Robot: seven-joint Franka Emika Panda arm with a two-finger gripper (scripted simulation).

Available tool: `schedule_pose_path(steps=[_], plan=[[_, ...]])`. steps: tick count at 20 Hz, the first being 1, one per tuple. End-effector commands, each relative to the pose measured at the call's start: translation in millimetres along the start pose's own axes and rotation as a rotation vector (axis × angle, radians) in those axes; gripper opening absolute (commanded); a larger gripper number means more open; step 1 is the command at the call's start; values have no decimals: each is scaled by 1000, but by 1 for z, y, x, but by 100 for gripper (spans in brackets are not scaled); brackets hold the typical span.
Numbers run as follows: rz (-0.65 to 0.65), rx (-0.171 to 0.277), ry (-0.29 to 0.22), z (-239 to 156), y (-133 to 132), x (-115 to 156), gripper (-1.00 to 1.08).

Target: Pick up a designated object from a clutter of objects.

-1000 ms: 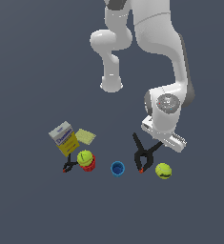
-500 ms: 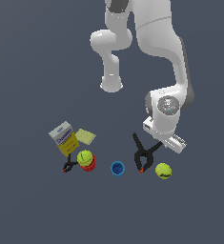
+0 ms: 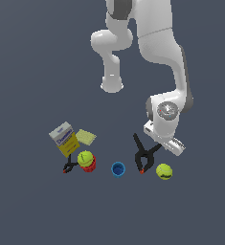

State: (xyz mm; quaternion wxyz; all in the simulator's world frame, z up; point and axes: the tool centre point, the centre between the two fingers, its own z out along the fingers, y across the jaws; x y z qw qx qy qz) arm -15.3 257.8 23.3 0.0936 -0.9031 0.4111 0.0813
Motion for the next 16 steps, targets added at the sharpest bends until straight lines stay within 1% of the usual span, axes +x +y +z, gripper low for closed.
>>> schedule_pose_path(steps=[1,2,16], plan=[[0,1,1,3,0,0,28],[0,1,1,3,0,0,-100],[0,1,1,0,1,0,-100]])
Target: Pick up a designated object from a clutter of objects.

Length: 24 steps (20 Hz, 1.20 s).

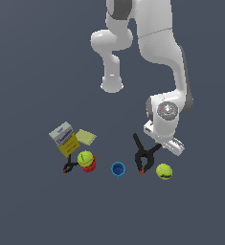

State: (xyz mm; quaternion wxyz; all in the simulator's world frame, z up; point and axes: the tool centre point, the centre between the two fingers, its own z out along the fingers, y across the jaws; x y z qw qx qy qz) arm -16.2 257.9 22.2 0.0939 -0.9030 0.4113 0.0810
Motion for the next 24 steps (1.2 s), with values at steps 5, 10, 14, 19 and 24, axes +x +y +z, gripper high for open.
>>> schedule_pose_path(steps=[5,10,14,19,24], plan=[[0,0,0,-14,8,-1,-100],[1,0,1,-35,21,-3,-100],[1,0,1,-59,35,-6,-100],[1,0,1,-95,57,-10,-100],[2,1,1,-131,78,-14,-100]])
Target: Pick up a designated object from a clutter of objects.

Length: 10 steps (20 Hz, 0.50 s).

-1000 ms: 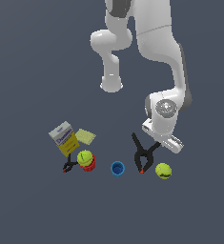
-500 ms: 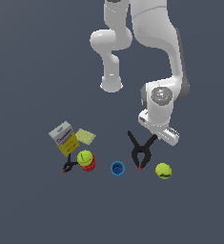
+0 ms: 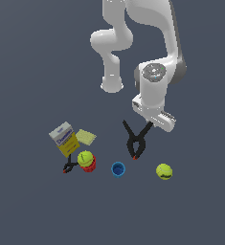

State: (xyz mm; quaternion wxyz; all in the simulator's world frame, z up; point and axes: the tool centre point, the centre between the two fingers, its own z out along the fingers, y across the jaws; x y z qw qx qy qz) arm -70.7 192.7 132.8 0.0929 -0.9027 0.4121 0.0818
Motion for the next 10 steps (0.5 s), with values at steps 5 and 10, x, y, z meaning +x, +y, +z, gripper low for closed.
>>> schedule_pose_path(steps=[5,10], plan=[[0,3,1,-48,27,-5,-100],[0,3,1,-85,48,-9,-100]])
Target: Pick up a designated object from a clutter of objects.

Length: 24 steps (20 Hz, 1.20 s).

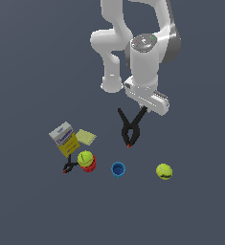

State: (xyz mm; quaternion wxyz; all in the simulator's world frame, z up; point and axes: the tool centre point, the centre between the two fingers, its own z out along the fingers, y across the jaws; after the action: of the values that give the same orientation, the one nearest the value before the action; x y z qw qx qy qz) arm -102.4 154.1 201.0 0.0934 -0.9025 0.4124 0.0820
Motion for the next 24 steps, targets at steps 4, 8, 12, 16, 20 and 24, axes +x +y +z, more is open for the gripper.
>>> schedule_pose_path(steps=[4,8,12,16,20,24], plan=[[-1,3,1,-43,23,-4,-100],[-1,3,1,-76,41,-8,-100],[-1,2,1,-108,59,-10,-100],[-1,2,1,-137,74,-13,-100],[-1,2,2,-161,86,-14,-100],[-1,2,2,-178,94,-15,-100]])
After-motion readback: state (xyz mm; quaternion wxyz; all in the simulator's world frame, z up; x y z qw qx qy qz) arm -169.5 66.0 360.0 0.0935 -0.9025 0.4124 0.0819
